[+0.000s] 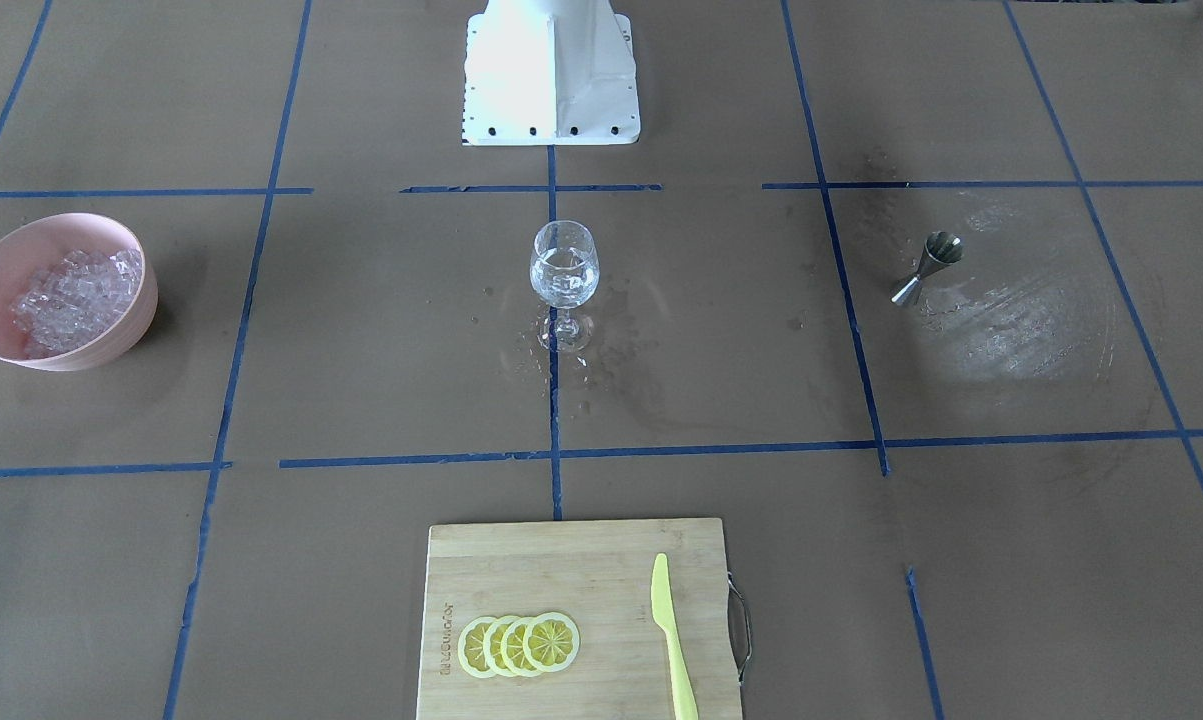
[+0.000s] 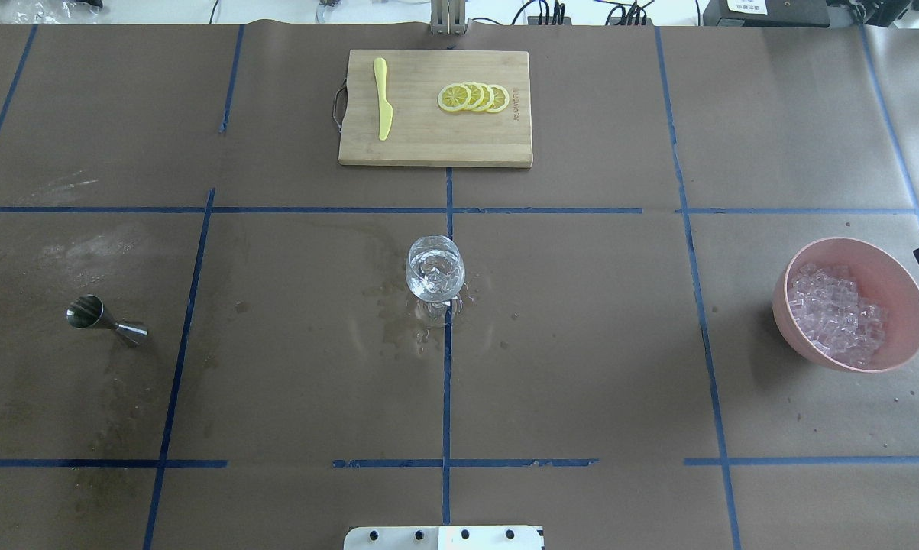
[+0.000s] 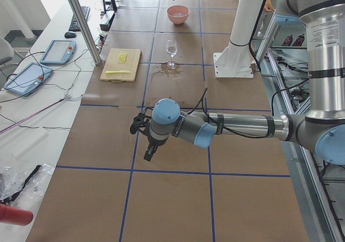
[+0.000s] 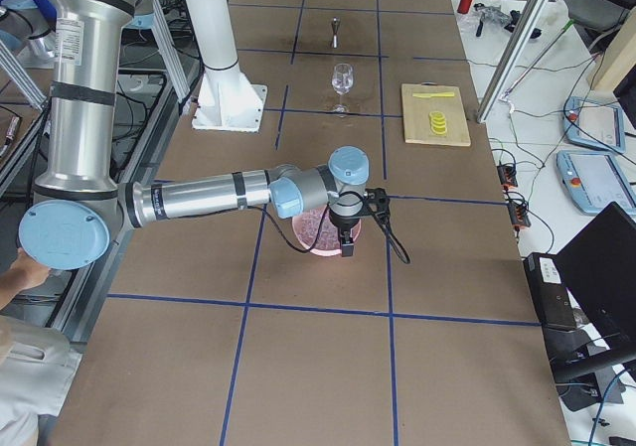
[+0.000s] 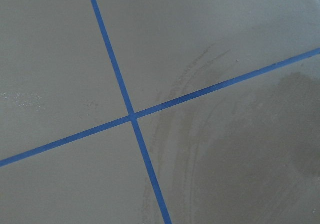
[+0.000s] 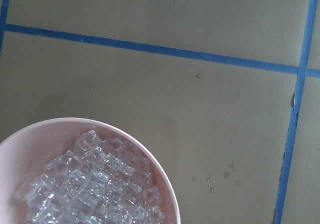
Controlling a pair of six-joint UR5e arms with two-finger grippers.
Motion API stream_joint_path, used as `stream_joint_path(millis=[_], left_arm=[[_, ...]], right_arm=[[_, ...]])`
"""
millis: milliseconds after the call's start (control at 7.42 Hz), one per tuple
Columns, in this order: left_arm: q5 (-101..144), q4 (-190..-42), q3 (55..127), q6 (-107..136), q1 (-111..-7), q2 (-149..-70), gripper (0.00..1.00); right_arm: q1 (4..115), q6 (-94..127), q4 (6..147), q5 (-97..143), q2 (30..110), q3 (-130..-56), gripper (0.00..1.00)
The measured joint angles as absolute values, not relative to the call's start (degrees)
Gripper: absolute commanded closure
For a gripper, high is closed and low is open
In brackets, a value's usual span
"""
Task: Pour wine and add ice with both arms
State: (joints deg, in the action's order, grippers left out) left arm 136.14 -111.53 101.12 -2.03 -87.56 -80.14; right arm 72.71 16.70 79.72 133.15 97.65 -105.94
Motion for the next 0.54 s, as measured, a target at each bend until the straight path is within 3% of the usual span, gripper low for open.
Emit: stream_joint_path(millis=[539], left_arm=[[136.2,-111.5,101.3,-2.1,-87.7,-80.0,0.00]], right_arm=[[72.0,16.7,79.7,133.2,97.6,-105.9,0.00]])
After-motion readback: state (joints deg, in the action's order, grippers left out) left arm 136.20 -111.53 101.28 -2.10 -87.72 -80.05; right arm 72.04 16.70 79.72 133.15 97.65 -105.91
